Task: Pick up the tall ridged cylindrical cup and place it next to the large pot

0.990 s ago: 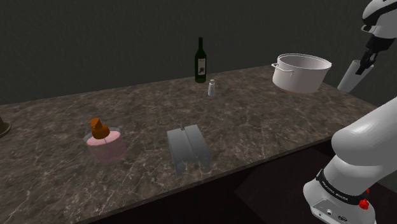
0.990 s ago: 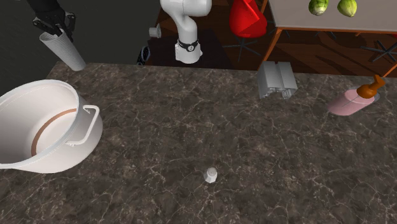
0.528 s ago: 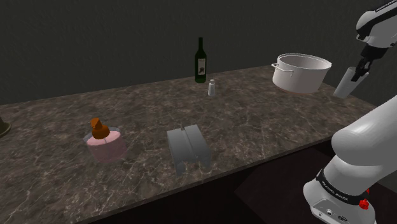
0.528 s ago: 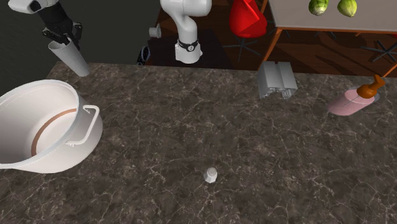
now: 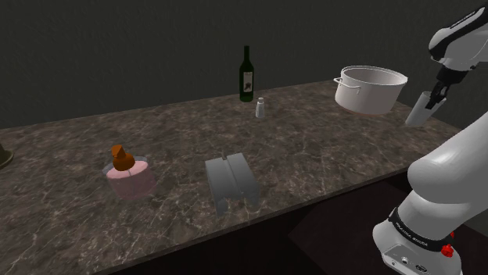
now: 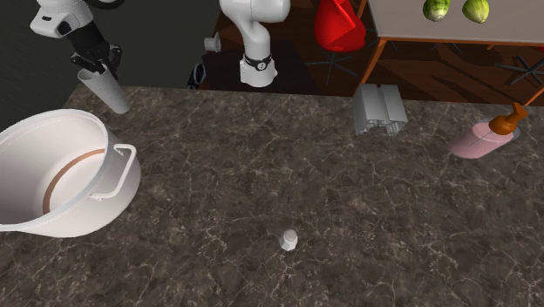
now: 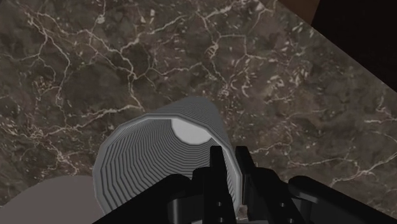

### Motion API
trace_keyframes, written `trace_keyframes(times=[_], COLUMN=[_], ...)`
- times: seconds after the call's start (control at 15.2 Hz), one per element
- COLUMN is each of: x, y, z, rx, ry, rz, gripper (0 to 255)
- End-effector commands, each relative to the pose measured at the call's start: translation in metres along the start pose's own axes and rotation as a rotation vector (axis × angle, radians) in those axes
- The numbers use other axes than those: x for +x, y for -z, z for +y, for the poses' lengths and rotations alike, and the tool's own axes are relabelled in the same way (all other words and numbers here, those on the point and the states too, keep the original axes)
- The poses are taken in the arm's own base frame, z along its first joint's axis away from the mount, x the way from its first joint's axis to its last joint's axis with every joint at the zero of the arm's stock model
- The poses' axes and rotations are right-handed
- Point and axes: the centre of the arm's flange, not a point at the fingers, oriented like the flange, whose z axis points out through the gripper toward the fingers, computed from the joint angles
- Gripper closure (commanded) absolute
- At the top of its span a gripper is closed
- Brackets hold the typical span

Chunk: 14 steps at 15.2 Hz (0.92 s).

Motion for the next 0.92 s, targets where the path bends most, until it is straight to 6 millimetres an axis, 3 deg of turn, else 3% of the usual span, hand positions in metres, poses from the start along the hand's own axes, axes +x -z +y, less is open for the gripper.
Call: trace_keyframes(times=[0.0,0.4,0.86], x=[-0.002,-0.003,-0.003], y=[-0.01,-0.04,-0.04], z=[-0.001,-0.004,-0.004], rx=[-0.001,-0.001,-0.001], ry=[0.0,0.0,0.0], rz=[0.0,0.0,0.0], gripper=[255,255,255])
